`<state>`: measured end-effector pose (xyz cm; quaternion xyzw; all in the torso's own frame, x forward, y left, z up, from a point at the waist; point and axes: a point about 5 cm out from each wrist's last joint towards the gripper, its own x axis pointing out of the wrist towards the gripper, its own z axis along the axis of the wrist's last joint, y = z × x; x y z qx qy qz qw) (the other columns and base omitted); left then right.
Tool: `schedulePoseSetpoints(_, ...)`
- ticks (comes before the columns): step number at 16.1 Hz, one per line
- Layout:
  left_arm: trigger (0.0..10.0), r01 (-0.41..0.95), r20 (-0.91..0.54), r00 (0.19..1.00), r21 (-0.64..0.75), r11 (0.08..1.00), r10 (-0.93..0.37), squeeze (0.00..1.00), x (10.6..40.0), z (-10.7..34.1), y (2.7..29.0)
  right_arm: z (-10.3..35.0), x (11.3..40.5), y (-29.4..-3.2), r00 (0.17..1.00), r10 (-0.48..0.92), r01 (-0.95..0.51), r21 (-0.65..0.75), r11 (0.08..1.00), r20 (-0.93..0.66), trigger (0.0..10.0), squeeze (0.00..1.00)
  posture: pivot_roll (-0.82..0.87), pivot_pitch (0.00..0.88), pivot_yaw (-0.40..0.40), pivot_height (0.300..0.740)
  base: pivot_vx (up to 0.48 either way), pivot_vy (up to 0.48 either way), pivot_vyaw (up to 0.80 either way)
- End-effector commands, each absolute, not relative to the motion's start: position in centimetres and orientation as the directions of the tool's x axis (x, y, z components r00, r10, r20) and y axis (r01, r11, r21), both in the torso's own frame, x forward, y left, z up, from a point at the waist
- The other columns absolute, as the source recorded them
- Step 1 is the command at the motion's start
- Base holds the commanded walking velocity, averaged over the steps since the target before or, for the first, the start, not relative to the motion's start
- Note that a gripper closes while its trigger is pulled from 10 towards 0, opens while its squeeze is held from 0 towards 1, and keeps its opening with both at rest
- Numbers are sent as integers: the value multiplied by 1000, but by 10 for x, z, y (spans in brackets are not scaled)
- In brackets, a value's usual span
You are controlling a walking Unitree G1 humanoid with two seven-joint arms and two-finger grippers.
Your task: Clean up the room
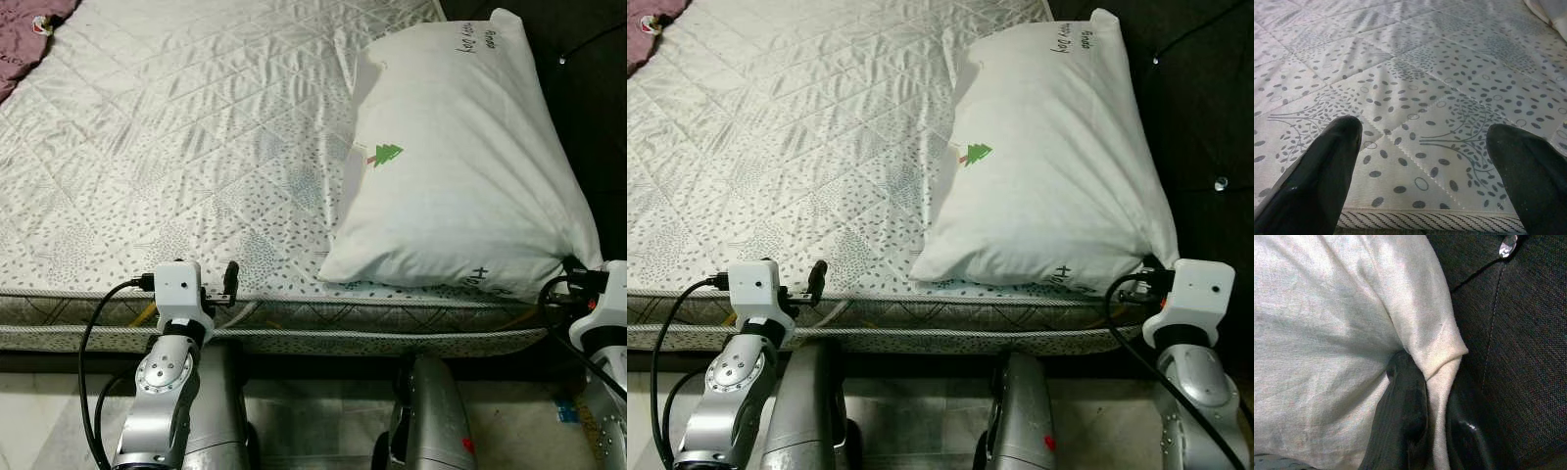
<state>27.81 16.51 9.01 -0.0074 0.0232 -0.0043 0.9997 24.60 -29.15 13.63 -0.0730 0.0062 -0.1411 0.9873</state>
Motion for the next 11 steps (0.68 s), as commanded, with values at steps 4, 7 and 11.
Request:
schedulePoseSetpoints(4,10000,0,-69,998,-9,1000,0,0,276,86,169,142,248,-338,907,-422,411,-197,890,-14,0,0,-50,189,9,514,0,0,0)
schedulePoseSetpoints(7,10000,-4,-71,997,-10,1000,3,0,275,85,169,160,258,-365,879,-476,468,-231,853,27,0,0,-52,190,3,514,0,0,0)
schedulePoseSetpoints(11,10000,-9,-69,998,-14,1000,8,0,274,85,168,184,270,-401,835,-545,546,-256,798,79,0,0,-48,190,-5,514,0,0,0)
